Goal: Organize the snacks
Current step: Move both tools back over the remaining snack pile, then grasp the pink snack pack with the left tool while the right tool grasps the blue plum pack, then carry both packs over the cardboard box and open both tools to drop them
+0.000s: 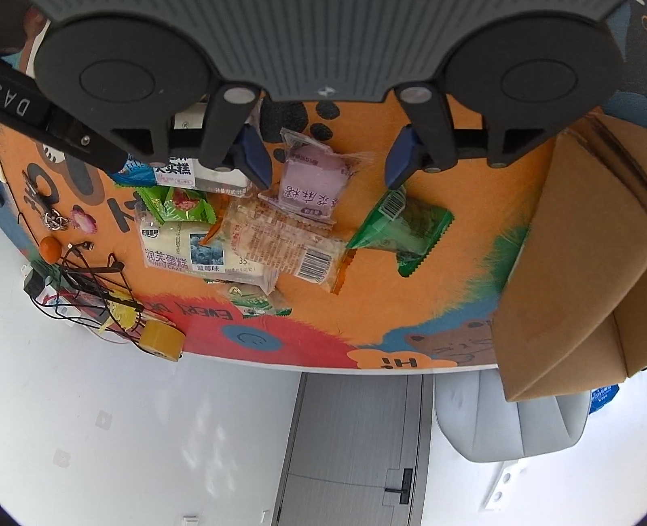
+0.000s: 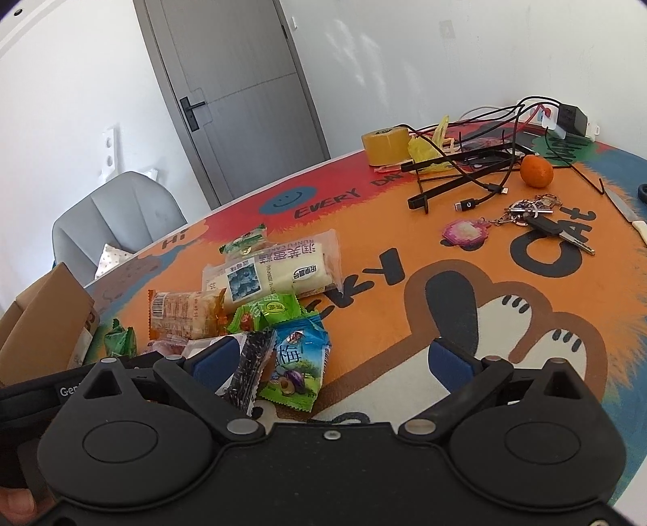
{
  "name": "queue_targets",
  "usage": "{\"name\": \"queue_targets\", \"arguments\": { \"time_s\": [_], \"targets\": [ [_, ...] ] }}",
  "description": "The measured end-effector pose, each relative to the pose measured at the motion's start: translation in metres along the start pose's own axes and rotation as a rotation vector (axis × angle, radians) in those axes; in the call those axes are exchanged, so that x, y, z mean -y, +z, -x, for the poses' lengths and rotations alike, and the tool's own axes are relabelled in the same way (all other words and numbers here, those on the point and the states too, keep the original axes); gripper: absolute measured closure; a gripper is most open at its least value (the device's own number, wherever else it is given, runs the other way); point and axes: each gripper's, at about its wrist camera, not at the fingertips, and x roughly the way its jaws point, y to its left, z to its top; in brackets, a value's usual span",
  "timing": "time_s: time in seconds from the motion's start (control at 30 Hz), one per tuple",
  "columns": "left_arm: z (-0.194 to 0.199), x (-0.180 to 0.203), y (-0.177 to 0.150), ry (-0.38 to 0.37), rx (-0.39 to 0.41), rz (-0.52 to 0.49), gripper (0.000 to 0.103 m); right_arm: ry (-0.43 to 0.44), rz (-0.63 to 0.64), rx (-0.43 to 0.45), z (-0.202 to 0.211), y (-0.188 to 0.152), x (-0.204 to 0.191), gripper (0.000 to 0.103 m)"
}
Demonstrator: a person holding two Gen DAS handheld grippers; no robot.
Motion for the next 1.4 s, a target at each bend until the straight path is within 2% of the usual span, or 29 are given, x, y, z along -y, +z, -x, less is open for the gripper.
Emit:
{"name": "queue_targets", "arguments": {
  "time_s": [0.2, 0.47, 0.5, 0.53, 0.57, 0.63, 0.7, 0.73, 0.77, 0.93, 1.4],
  "targets": [
    [-0.011, 0.005, 0.002, 0.020, -0.003, -0.004, 0.044, -0.013, -0.020, -0.006, -0.009, 0.001, 0.001, 0.016],
    [-0.014, 0.008, -0.002, 0.031, 0.002, -0.032, 0.055, -0.016, -0.003, -0.017, -0.017, 0.001, -0.004, 0.022],
    [-0.014, 0.008, -0.001, 0.029, 0.002, -0.031, 0.058, -0.020, 0.012, -0.018, -0.018, 0.000, -0.006, 0.022],
    [-0.013, 0.007, -0.001, 0.013, 0.001, -0.027, 0.067, -0.024, 0.028, -0.019, -0.019, -0.001, -0.009, 0.022],
    [-0.012, 0.006, -0.001, 0.005, 0.000, -0.026, 0.069, -0.030, 0.040, -0.017, -0.020, -0.002, -0.011, 0.024],
    [-0.010, 0.007, -0.001, 0.000, 0.001, -0.028, 0.070, -0.029, 0.060, -0.014, -0.020, -0.003, -0.014, 0.033],
    [-0.008, 0.006, -0.002, -0.003, -0.001, -0.029, 0.070, -0.023, 0.072, -0.017, -0.020, -0.003, -0.016, 0.052],
    [-0.007, 0.005, -0.002, -0.003, -0.003, -0.027, 0.071, -0.012, 0.072, -0.021, -0.019, -0.003, -0.016, 0.057],
    [-0.005, 0.005, -0.002, -0.004, -0.004, -0.025, 0.071, -0.004, 0.074, -0.024, -0.018, -0.004, -0.016, 0.066],
    [0.007, 0.004, -0.003, 0.001, 0.014, -0.025, 0.071, 0.020, 0.059, -0.014, -0.009, -0.007, -0.014, 0.067],
    [0.050, -0.010, 0.007, 0.011, 0.100, 0.008, 0.071, 0.074, 0.047, 0.099, 0.025, 0.003, -0.025, 0.069]
  ]
}}
